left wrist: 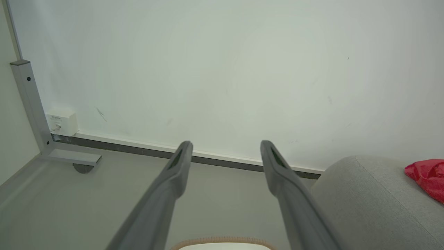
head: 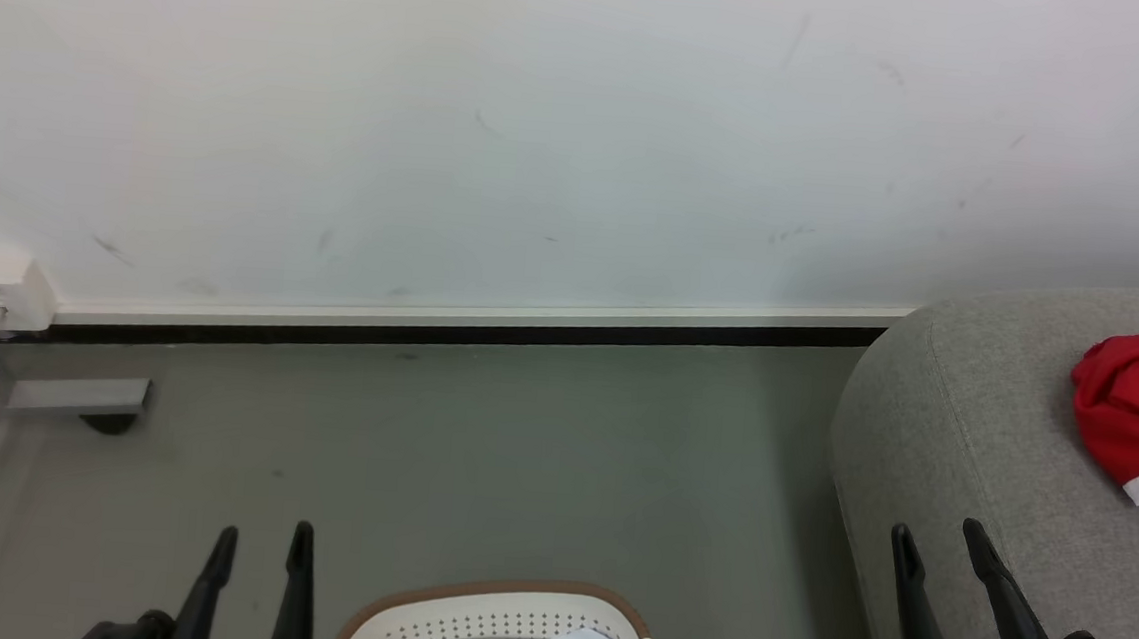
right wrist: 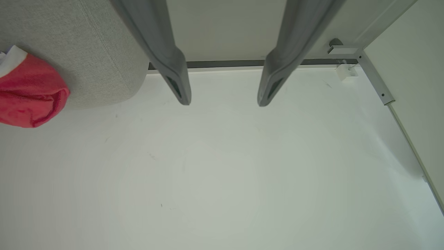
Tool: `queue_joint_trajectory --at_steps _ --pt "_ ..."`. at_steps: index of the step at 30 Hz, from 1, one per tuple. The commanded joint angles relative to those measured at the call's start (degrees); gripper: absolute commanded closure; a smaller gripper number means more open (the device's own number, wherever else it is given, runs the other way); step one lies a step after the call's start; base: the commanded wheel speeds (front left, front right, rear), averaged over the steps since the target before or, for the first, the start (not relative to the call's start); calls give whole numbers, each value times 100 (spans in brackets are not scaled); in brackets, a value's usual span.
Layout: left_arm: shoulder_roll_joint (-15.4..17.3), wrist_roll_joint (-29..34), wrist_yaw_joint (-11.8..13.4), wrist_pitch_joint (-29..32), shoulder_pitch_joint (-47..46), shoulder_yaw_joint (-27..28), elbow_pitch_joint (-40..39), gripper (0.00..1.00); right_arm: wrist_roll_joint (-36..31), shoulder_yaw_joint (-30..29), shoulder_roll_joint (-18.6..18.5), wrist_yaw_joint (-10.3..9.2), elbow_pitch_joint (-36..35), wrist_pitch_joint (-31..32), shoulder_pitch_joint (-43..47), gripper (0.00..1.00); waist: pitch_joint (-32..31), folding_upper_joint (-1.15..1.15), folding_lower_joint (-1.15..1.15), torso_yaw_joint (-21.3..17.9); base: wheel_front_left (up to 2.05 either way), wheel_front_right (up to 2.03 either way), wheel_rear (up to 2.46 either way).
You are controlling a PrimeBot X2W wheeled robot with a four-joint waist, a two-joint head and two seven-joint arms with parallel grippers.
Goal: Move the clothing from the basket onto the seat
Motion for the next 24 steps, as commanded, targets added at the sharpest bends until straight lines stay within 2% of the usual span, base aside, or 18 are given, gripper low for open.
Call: queue_joint_trajectory --at_steps 1,2,6,24 --pt "-14 97 -45 -1 -32 16 37 0 43 5 -21 -13 25 -17 -29 0 4 0 0 1 0 0 0" --pt "-10 -1 -27 1 -1 -2 37 100 0 3 3 0 12 1 9 100 3 0 0 1 0 0 0" --pt "-52 -51 -28 21 58 -28 236 100 44 17 58 1 183 31 146 100 3 0 0 3 0 0 0" --pt "-53 -1814 -117 528 -181 171 329 100 1701 -316 96 -1 276 460 -11 100 10 0 0 78 0 0 0"
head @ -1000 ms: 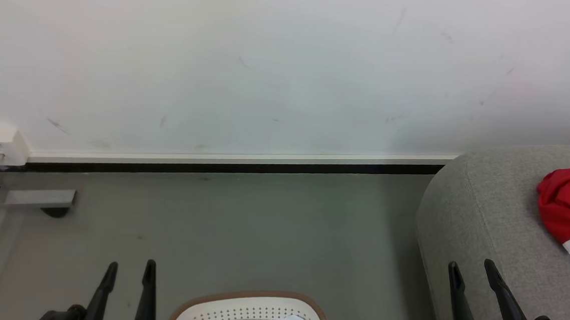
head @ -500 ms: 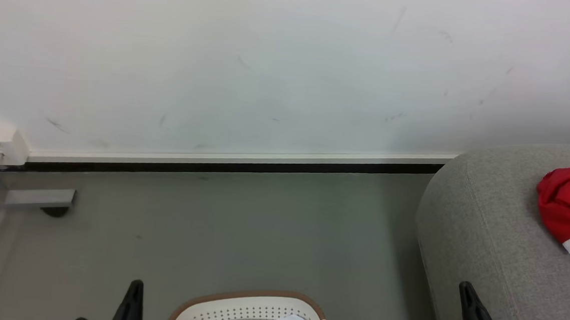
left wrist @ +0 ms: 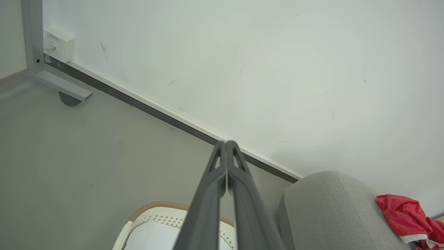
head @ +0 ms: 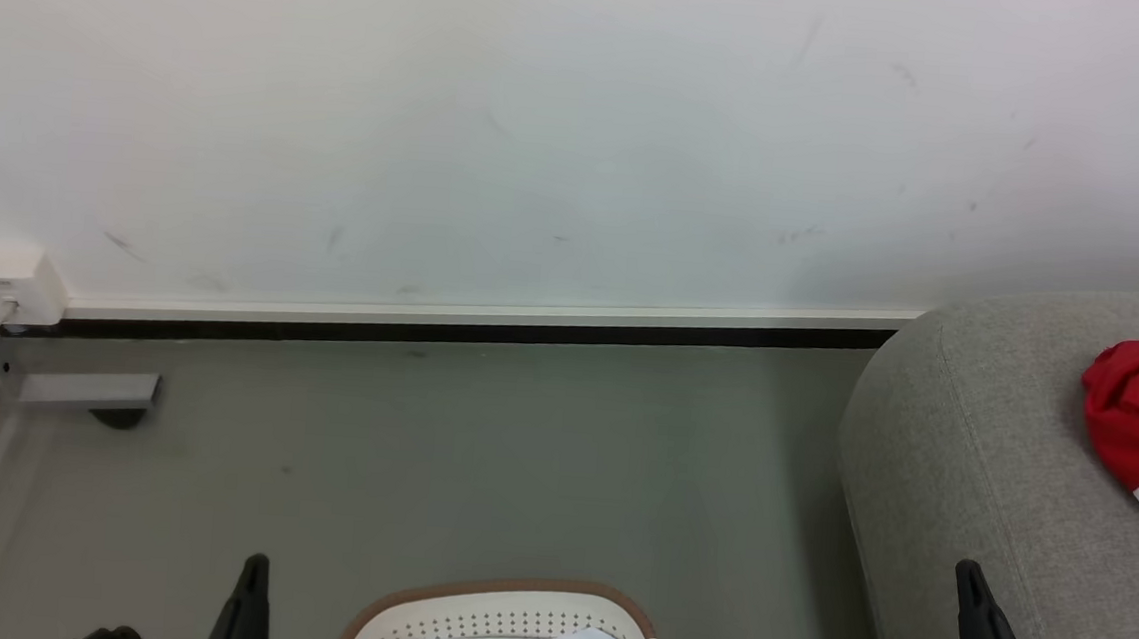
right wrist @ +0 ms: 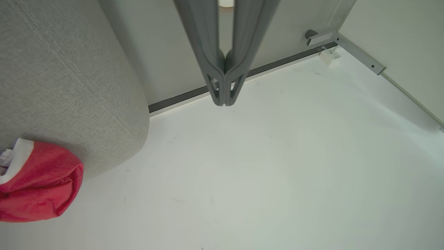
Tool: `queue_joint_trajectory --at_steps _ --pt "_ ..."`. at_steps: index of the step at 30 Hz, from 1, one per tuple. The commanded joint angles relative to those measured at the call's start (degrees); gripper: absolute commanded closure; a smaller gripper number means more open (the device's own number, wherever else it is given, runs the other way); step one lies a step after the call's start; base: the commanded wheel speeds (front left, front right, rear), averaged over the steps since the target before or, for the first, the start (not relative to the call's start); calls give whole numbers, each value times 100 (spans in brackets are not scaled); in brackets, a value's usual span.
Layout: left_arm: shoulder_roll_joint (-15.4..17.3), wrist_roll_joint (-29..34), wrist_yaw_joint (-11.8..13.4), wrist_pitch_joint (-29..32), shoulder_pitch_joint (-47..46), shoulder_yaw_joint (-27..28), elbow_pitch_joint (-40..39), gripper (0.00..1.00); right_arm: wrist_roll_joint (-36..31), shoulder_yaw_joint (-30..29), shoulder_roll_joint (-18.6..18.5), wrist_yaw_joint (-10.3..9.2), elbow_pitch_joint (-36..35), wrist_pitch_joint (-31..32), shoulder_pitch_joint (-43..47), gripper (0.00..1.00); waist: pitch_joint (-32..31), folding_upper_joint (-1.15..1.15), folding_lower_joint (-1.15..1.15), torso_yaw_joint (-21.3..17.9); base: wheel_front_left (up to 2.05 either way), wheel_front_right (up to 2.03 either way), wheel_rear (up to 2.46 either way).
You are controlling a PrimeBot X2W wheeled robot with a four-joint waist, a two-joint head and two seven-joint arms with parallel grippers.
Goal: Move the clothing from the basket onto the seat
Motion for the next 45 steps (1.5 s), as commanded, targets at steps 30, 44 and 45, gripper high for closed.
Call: queue_joint_trajectory --at_steps 30,44,45 --pt "23 -2362 -153 665 -444 286 57 100 2162 -527 84 -5 64 595 -352 100 12 0 0 124 0 0 0" --pt "21 -3215 -194 907 -554 381 106 100 2919 -723 132 -6 111 828 -421 100 17 0 0 182 0 0 0" --pt "21 -3262 -197 922 -563 386 109 100 2974 -737 135 -6 114 848 -426 100 18 0 0 186 0 0 0"
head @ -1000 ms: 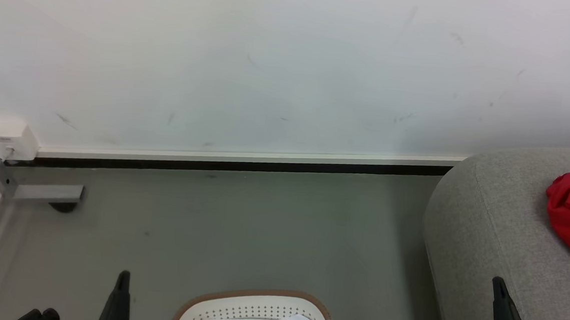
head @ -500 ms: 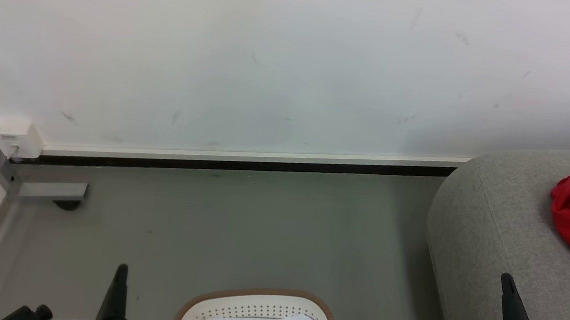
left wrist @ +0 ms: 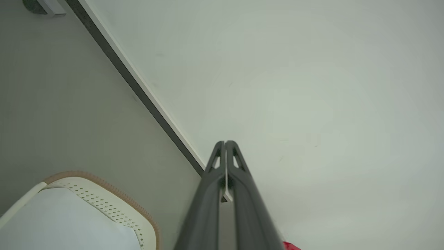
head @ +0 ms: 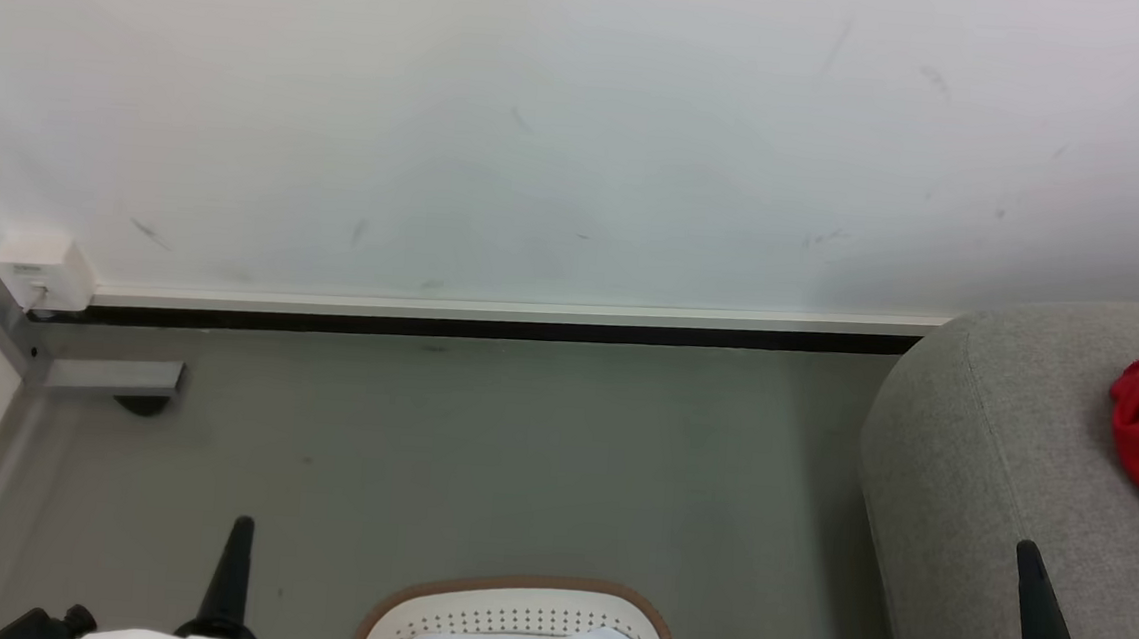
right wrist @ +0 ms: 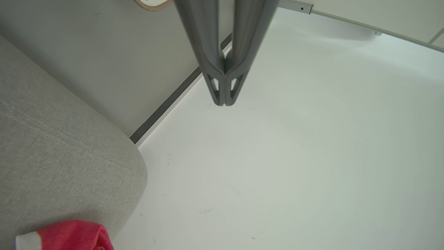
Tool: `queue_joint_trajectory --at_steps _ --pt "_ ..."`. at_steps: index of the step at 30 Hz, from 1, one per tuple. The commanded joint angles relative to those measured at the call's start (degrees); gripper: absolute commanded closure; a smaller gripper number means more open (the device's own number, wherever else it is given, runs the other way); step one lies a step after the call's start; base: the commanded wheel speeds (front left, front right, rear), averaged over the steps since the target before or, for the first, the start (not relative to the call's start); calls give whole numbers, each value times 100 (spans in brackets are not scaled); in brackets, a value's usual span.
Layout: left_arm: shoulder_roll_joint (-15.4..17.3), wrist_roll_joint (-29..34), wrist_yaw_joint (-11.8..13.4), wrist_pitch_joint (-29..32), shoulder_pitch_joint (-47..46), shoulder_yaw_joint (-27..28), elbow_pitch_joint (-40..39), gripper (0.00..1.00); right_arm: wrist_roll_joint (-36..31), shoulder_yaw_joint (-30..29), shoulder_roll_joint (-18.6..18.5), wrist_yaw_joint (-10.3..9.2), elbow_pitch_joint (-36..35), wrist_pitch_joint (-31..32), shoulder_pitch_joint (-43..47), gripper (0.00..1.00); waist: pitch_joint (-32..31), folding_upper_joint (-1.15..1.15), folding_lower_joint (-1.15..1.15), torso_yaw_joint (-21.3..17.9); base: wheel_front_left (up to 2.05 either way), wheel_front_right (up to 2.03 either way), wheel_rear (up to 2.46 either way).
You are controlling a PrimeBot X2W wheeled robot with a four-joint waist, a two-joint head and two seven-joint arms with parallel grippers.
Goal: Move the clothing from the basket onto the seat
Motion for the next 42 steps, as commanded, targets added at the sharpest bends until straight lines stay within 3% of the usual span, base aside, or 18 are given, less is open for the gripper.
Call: queue_joint_trajectory --at_steps 1,42 --pt "21 -147 -27 32 -115 40 -25 100 144 -51 -7 -5 -35 41 -109 100 0 0 0 5 0 0 0" --pt "17 -2068 -121 587 -360 252 85 100 1831 -526 118 -10 92 597 -270 100 16 0 0 176 0 0 0"
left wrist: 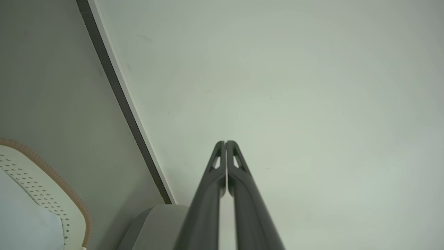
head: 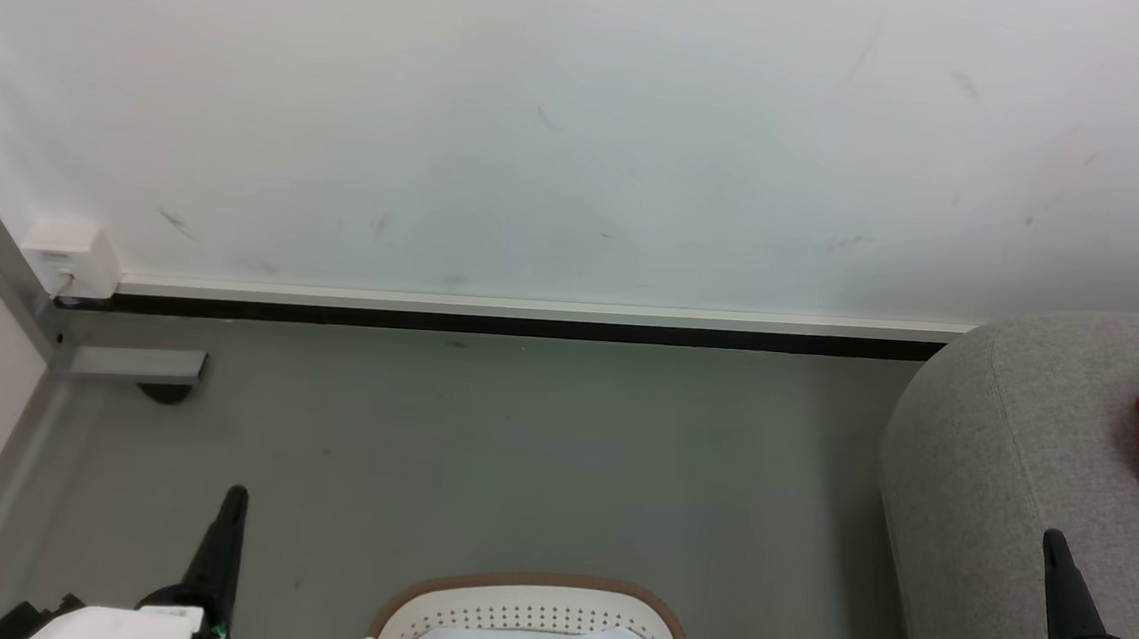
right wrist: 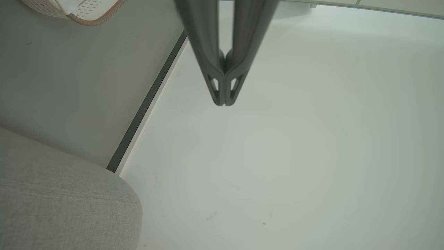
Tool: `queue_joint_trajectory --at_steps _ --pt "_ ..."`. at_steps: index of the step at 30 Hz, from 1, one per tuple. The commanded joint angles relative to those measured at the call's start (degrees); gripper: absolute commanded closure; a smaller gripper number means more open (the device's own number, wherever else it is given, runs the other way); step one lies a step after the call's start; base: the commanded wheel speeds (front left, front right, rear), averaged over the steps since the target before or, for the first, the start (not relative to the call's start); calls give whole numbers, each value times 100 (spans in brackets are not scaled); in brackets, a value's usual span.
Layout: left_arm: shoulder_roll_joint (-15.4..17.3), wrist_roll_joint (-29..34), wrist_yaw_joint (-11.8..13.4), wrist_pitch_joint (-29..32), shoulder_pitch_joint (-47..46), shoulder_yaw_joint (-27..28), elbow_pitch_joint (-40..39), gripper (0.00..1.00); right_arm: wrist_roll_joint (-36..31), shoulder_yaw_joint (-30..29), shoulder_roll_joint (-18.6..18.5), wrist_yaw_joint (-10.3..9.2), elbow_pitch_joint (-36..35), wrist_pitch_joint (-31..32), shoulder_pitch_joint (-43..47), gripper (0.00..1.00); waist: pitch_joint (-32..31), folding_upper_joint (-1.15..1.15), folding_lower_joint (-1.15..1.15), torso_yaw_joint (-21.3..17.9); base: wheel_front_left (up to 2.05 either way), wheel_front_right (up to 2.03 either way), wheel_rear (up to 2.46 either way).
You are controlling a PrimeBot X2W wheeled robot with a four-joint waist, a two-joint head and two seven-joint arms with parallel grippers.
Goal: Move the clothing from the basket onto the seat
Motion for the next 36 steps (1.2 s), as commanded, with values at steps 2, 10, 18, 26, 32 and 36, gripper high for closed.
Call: queue_joint_trajectory --at_steps 2,10,18,26,32,36 --pt "17 -193 -26 57 -91 45 1 100 162 -51 -9 -10 10 45 -82 100 1 0 0 11 0 0 0" --pt "16 -444 -44 131 -116 70 16 100 371 -124 12 -11 29 113 -101 100 4 0 0 40 0 0 0" --pt "15 -720 -57 213 -158 100 33 100 633 -195 37 -11 47 212 -126 100 7 0 0 73 0 0 0" --pt "15 -849 -61 246 -167 108 40 100 703 -228 53 -12 55 250 -140 100 8 0 0 88 0 0 0" --pt "15 -849 -61 246 -166 108 40 100 691 -236 59 -12 56 245 -141 100 8 0 0 88 0 0 0" --pt "15 -850 -61 245 -165 108 40 100 684 -241 62 -12 56 250 -141 100 8 0 0 88 0 0 0"
